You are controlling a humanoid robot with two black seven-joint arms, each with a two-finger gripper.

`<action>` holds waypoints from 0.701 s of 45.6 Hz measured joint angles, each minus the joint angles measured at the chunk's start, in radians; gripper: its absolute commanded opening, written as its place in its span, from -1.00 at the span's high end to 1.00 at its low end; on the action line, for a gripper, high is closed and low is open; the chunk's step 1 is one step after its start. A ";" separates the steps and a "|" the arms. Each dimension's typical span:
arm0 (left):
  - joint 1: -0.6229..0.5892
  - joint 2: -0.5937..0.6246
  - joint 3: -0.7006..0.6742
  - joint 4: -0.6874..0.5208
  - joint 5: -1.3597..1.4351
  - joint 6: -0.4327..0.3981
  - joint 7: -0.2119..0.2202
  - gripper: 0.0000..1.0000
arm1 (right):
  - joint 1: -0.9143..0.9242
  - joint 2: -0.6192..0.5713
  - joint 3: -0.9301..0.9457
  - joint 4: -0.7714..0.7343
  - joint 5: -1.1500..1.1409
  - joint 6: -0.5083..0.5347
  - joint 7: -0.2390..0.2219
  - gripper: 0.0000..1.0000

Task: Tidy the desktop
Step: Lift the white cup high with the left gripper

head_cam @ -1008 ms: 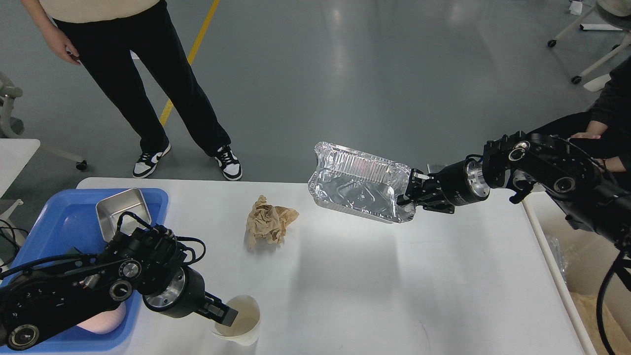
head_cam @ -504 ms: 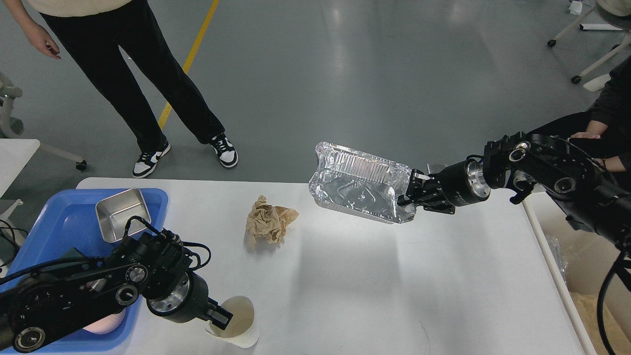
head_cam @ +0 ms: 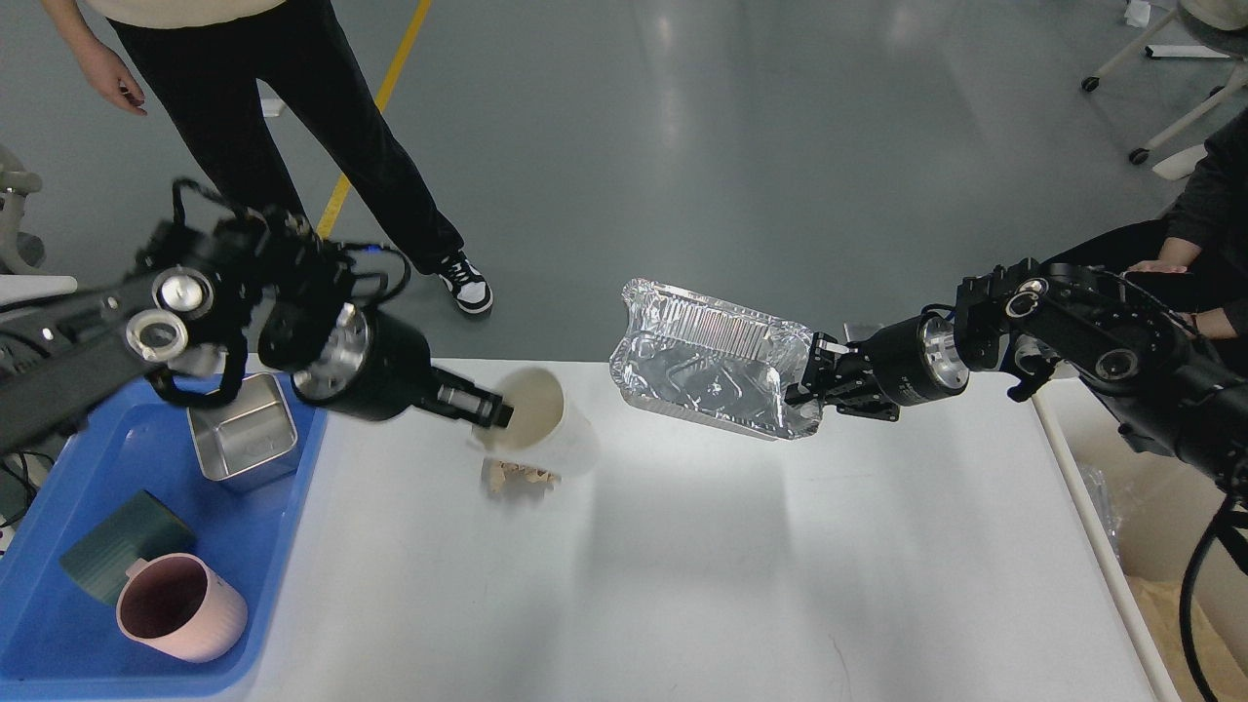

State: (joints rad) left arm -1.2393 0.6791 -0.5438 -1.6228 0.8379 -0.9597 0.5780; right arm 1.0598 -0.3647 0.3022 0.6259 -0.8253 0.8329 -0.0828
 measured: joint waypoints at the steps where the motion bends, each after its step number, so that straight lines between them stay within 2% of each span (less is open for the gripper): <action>1: -0.061 0.003 0.015 0.004 -0.048 0.000 0.000 0.96 | -0.001 0.000 0.000 0.000 0.000 0.000 0.000 1.00; 6: -0.326 0.022 0.131 0.025 -0.241 0.000 0.000 0.97 | -0.003 0.003 -0.001 -0.001 -0.001 0.000 0.000 1.00; 14: -0.591 0.039 0.256 0.044 -0.451 0.000 -0.003 0.97 | -0.001 0.006 -0.002 -0.001 -0.003 0.000 0.000 1.00; 23: -0.741 0.023 0.298 0.126 -0.555 0.000 -0.005 0.96 | 0.001 0.006 -0.002 -0.001 -0.003 0.000 -0.003 1.00; 32: -0.784 -0.019 0.304 0.201 -0.573 0.000 -0.006 0.96 | 0.002 0.003 -0.002 0.000 -0.003 0.000 -0.003 1.00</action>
State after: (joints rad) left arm -2.0237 0.6601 -0.2397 -1.4213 0.2653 -0.9601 0.5724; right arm 1.0615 -0.3617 0.3006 0.6258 -0.8283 0.8329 -0.0859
